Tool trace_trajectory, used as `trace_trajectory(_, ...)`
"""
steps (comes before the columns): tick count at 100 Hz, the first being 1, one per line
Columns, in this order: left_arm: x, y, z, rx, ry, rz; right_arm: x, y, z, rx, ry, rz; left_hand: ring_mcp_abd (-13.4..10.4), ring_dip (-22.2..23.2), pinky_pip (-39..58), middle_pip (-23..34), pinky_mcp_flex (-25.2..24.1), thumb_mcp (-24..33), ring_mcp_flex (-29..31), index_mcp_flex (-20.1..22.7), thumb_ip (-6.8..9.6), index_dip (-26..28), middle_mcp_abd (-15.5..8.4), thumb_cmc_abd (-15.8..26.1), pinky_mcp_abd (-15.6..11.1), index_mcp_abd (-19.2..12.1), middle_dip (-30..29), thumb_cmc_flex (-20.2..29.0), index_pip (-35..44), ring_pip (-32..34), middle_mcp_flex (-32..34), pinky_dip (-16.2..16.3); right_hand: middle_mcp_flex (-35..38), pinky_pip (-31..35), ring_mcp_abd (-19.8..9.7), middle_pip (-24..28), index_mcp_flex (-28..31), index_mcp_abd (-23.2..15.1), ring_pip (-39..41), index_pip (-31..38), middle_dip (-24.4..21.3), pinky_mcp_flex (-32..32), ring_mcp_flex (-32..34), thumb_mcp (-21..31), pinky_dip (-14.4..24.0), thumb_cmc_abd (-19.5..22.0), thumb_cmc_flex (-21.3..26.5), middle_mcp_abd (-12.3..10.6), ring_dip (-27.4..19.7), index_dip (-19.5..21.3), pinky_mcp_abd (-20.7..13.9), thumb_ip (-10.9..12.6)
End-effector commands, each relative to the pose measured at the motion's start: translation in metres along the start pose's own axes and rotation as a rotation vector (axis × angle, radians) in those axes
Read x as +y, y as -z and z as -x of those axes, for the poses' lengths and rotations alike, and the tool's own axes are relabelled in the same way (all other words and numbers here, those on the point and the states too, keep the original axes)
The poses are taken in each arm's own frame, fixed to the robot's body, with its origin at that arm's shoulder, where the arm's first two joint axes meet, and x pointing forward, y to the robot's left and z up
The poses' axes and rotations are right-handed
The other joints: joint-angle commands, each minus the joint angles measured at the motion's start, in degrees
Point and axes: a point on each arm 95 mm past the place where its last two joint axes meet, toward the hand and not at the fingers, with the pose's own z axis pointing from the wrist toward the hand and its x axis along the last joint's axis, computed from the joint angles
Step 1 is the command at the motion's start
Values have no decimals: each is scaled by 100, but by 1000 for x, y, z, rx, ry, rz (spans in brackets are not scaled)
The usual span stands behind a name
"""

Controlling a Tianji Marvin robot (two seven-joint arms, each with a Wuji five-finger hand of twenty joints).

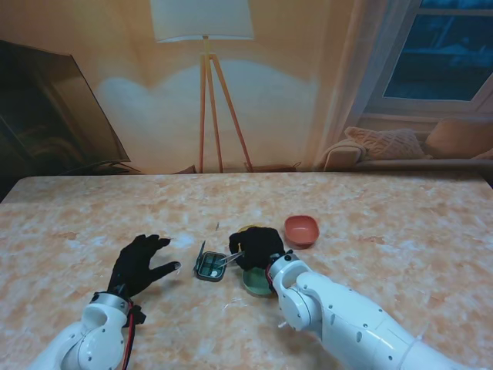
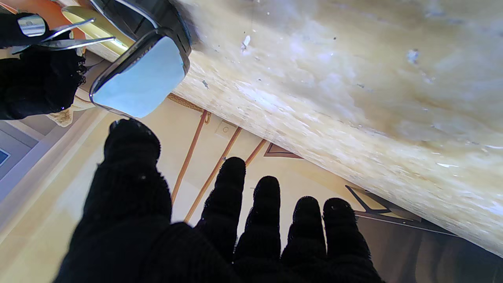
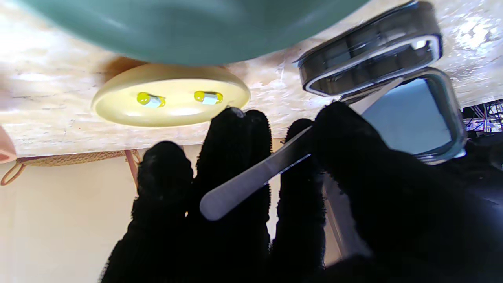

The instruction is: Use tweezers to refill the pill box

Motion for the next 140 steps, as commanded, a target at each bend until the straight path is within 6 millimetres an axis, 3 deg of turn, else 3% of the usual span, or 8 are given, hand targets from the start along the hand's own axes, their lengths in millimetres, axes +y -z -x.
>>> trace_trajectory(1,3,2,-1,-2,5,16,0,2,0,-1,4,-5,-108,33,50,17,-62,-110,-21,105,130,-56,-51,198,-213,37,46,31,-43,35,71,98,124,115,-371,75,163,-310,137,254,183,82,45,225,24,64,133,265,-36,98,-285,7)
trace_trajectory(38,0,0,0,0,-5,15,14,5,36,-80,58,9,-117,24,-8,0,-60,-106,-39,84,132,-68,-61,187,-217,34,37,23,-65,14,44,66,154,154,-379,72,211,-310,137,274,151,113,78,159,34,106,115,257,40,64,-290,25)
trace_trajectory(67,0,-3,-2,11,-8,17,15,-5,57,-131,95,11,-126,27,-10,5,-51,-102,-28,81,132,-70,-71,186,-219,27,39,24,-64,17,47,66,151,149,-385,78,193,-321,117,274,147,125,82,138,25,117,123,245,72,59,-299,34)
trace_trajectory(140,-6,-5,-1,9,-29,12,10,-39,63,-166,105,6,-117,34,35,24,-54,-101,-7,89,130,-78,-73,179,-211,31,48,26,-57,41,65,91,183,152,-394,77,218,-356,104,305,139,138,103,128,11,133,148,223,95,59,-302,44)
